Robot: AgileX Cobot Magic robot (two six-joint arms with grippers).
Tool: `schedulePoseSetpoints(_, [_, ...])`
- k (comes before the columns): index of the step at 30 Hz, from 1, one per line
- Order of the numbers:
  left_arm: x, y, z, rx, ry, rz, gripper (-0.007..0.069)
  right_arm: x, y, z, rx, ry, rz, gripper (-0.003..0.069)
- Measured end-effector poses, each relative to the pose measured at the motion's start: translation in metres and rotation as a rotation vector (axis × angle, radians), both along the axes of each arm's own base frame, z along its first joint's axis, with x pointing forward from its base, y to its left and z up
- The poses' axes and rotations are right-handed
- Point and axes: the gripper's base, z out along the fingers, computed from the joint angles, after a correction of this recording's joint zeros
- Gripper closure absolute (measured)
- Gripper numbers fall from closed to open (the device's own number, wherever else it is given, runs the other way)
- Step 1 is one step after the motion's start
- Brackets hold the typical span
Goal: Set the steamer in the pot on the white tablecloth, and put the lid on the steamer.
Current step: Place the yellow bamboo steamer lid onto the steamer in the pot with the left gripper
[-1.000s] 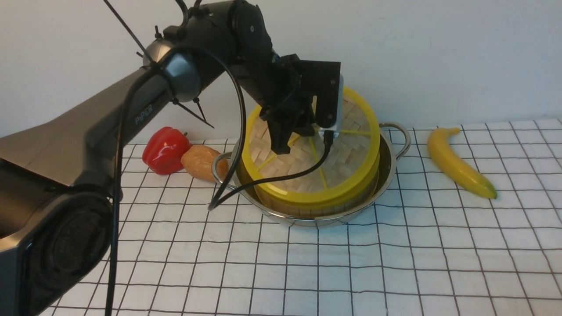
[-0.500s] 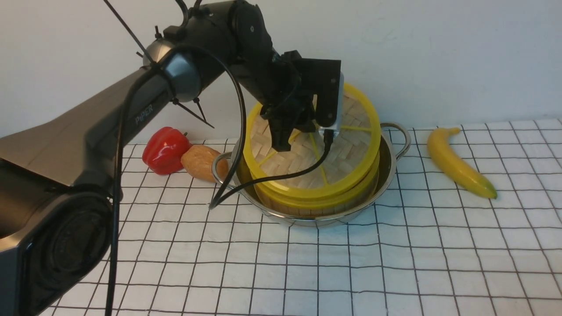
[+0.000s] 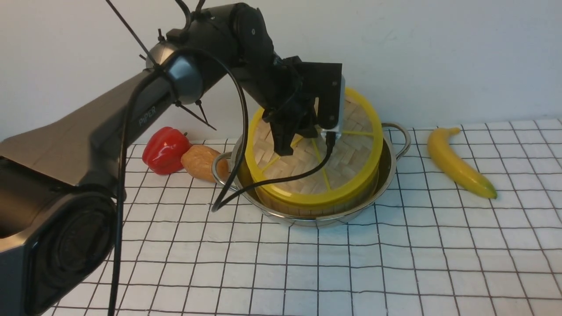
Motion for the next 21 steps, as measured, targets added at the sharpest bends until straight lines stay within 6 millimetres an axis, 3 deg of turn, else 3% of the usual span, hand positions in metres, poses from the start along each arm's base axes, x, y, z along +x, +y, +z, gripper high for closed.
schedulePoseSetpoints(6, [0.0032, -0.0011, -0.0083, 0.004, 0.002, 0.003, 0.0508, 0.0, 0.0, 0.0, 0.0, 0.0, 0.0, 0.0419])
schedulePoseSetpoints(21, [0.0065, -0.0009, -0.0072, 0.019, -0.051, -0.025, 0.0508, 0.0, 0.0, 0.0, 0.0, 0.0, 0.0, 0.0419])
